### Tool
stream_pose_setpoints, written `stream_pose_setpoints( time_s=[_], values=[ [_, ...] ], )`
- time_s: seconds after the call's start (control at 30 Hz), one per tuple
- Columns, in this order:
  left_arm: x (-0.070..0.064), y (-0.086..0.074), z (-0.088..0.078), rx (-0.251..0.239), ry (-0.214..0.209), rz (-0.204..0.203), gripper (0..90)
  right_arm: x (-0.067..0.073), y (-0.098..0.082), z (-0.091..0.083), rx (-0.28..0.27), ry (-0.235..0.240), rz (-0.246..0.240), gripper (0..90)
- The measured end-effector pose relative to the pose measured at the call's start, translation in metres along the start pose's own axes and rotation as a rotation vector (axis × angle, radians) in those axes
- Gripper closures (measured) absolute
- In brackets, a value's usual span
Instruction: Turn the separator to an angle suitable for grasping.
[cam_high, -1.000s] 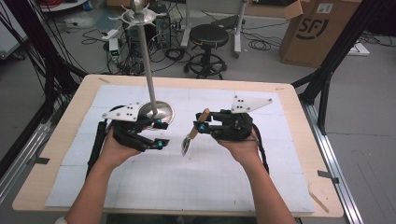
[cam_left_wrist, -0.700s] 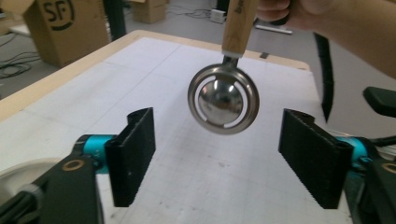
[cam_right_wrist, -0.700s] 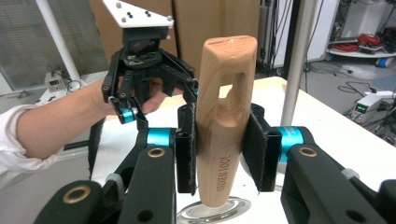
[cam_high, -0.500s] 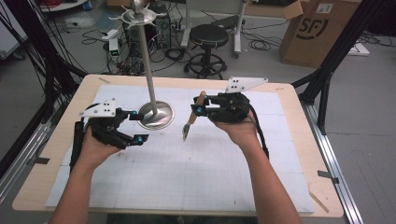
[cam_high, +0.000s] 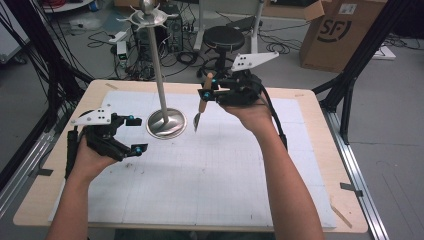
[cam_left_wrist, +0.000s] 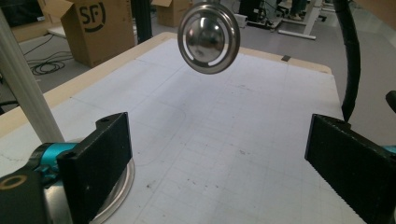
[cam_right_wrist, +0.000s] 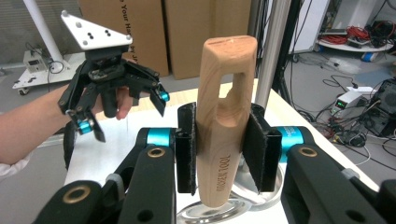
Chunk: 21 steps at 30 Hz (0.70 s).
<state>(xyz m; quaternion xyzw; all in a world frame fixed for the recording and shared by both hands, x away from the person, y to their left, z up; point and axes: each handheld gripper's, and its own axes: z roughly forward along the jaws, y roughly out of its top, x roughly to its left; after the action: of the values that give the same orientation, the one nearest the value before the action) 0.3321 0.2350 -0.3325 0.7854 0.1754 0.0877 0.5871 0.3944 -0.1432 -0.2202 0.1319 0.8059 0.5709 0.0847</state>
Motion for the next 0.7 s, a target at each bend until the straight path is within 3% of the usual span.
stream_pose_setpoints(
  time_s=[0.43,0.7],
  values=[
    [0.002,0.000,-0.015,-0.068,-0.034,0.009,5.3,-0.007,0.036,0.015,0.042,0.003,-0.042,67.6],
    [0.004,-0.002,-0.013,-0.056,-0.042,0.008,5.3,-0.023,0.053,0.020,0.062,0.023,-0.032,67.6]
  ],
)
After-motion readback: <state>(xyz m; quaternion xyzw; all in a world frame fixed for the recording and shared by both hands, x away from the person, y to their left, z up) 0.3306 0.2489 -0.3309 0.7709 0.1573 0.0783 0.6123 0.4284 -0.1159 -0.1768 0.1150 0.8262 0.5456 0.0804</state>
